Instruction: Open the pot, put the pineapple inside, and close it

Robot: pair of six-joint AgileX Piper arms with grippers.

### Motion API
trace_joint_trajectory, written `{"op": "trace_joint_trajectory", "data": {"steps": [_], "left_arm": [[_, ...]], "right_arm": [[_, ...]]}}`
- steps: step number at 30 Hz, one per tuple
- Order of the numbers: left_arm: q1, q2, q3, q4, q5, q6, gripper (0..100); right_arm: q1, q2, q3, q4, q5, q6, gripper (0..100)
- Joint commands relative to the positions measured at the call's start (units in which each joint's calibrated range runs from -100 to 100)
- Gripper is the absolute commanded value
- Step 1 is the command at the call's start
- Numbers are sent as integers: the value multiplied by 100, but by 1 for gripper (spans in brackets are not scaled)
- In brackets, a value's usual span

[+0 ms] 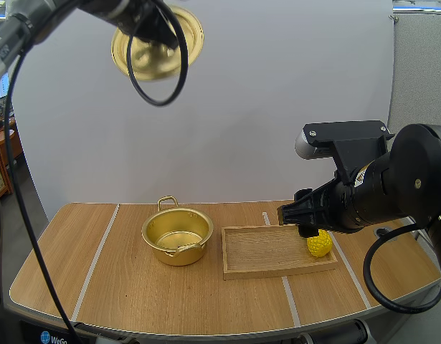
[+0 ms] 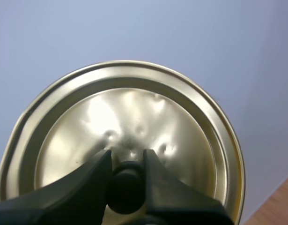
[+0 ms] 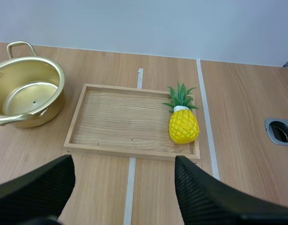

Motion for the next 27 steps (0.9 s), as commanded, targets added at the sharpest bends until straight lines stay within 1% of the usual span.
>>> {"op": "trace_joint_trajectory", "data": {"steps": [1, 6, 9, 14, 16, 19, 22, 27], "left_arm": [[-13, -60, -429, 242, -522, -61, 0], [-13, -60, -887, 257, -658, -72, 0], [-13, -60, -1033, 257, -658, -72, 0], [-13, -62, -1085, 257, -1173, -72, 0], [-13, -62, -1085, 257, -1387, -72, 0], [-13, -62, -1085, 257, -1444, -72, 0], [-13, -62, -1085, 257, -1444, -72, 0], [-13, -62, -1085, 257, -1444, -72, 0]], "right_arm": [[-20, -5, -68, 8, 0, -11, 100], [-20, -5, -68, -105, 0, -11, 100], [-20, -5, -68, -353, 0, -2, 100], [-20, 86, -68, -893, 0, 377, 100], [-20, 277, -68, -1191, 0, 534, 100], [-20, 664, -68, -1458, -149, 659, 100], [-20, 1128, -68, -1471, -510, 672, 100], [-20, 1758, -68, -1580, -1384, 888, 100]]}}
